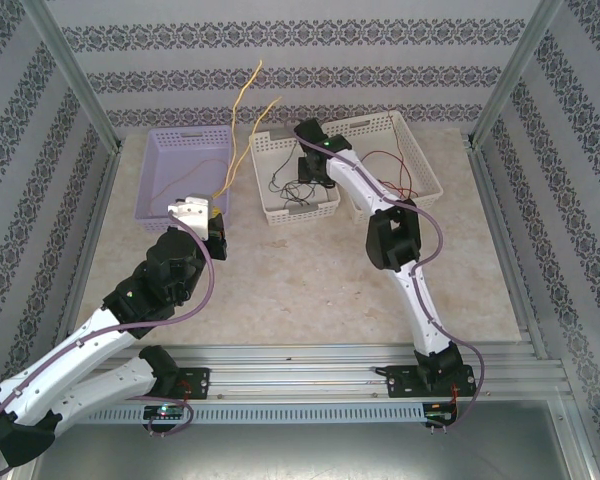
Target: Untangle the cables
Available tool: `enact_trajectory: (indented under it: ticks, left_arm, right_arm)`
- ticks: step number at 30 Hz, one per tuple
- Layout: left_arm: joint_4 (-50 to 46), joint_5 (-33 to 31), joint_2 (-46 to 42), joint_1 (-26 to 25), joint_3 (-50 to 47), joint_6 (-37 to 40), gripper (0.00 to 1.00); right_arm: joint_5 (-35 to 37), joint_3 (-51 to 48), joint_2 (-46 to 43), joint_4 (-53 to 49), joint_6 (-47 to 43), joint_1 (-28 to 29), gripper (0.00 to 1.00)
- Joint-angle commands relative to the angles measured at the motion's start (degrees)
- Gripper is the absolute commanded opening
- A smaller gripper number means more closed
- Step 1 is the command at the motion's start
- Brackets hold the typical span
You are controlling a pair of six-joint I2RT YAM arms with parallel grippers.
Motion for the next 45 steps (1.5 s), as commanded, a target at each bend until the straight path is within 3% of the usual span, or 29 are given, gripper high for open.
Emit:
enact_trajectory:
  ticks: [1, 13, 23, 26, 37, 41, 45]
  left_arm:
    - [2.02, 0.34, 0.19, 0.82, 0.40, 1.26, 0.00]
    - [1.98, 0.47, 0.37, 0.81, 0.34, 1.26, 0.00]
    - [2.08, 0.54, 0.37, 0.82, 0.38, 1.37, 0.00]
    - [2.04, 0.57, 0.36, 0.82, 0.41, 1.39, 0.00]
    - [1.95, 0.46, 0.27, 0.82, 0.36, 1.31, 0.00]
    - [1.94, 0.85, 0.42, 0.78, 0.48, 1.30, 0.00]
    - [1.94, 0.90, 0.44, 0.81, 0.48, 1.22, 0.00]
  right_arm:
    - [0.94, 1.28, 2.87, -1.20, 1.13, -0.49, 0.49]
    - [0.73, 1.82, 5.04, 0.42, 0.68, 0.65, 0.47]
    - [1.90, 1.00, 2.74, 3.90, -2.27, 3.09, 0.14]
    - [2.87, 1.20, 1.30, 4.42, -3.91, 4.12, 0.00]
    - [4.89, -1.27, -5.55, 4.70, -6.47, 6.21, 0.00]
    - [6.78, -2.73, -7.29, 3.25, -6.03, 4.42, 0.26]
    - [6.88, -3.59, -6.88, 0.69, -5.37, 2.55, 0.41]
